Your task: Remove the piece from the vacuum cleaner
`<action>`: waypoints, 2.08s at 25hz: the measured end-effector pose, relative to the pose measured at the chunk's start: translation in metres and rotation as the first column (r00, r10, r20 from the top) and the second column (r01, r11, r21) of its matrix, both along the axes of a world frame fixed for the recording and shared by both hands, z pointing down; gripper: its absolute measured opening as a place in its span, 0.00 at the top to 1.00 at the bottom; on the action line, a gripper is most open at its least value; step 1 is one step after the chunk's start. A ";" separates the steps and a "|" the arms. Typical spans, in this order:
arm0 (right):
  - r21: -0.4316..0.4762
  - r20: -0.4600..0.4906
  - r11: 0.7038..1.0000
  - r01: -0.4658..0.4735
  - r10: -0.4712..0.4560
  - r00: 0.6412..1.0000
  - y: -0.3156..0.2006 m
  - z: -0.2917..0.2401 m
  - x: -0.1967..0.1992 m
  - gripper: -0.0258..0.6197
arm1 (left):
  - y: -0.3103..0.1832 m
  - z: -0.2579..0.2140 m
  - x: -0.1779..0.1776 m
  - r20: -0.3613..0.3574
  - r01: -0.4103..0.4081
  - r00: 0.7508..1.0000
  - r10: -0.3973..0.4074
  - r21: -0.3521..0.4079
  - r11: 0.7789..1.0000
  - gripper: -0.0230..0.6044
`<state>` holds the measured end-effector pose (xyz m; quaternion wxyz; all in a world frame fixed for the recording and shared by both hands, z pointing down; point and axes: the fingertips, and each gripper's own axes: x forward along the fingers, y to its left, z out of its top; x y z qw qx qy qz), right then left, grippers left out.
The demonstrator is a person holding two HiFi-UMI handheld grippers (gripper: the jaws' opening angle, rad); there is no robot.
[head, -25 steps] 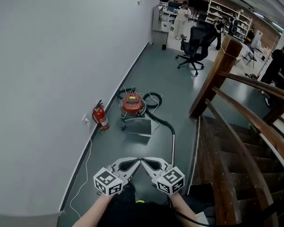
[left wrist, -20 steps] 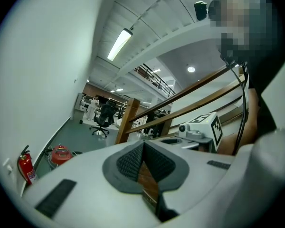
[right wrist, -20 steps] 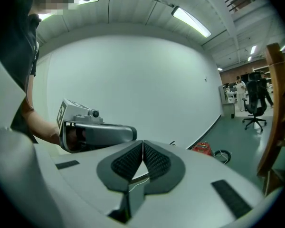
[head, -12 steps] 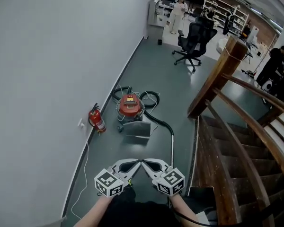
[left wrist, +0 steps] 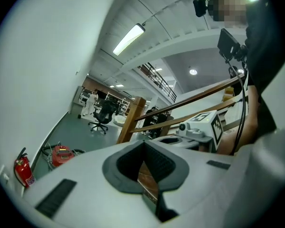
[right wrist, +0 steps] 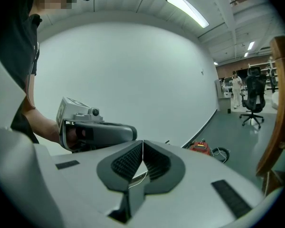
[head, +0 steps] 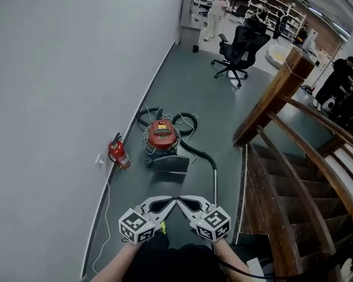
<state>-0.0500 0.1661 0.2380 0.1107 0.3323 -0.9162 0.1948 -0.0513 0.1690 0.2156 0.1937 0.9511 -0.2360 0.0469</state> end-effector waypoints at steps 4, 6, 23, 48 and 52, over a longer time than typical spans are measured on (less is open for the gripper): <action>0.000 -0.025 1.000 -0.002 0.002 1.000 -0.018 0.002 -0.014 0.94 | -0.019 0.002 -0.014 -0.011 -0.016 1.000 0.016 -0.005 1.000 0.95; -0.001 -0.035 1.000 0.003 -0.003 0.999 -0.022 0.002 -0.018 0.94 | -0.023 0.002 -0.018 -0.005 -0.021 1.000 0.021 -0.003 1.000 0.95; 0.021 -0.028 0.997 0.069 -0.068 0.997 -0.076 0.003 -0.011 0.93 | -0.076 0.004 -0.010 0.015 0.059 0.998 -0.059 0.005 0.998 0.95; -0.040 -0.005 0.976 0.213 -0.214 0.977 -0.210 0.037 0.071 0.93 | -0.211 0.038 0.075 0.122 0.128 0.985 -0.124 -0.029 0.991 0.95; -0.053 -0.015 0.974 0.219 -0.220 0.975 -0.218 0.046 0.069 0.93 | -0.219 0.047 0.073 0.128 0.124 0.985 -0.117 -0.044 0.991 0.95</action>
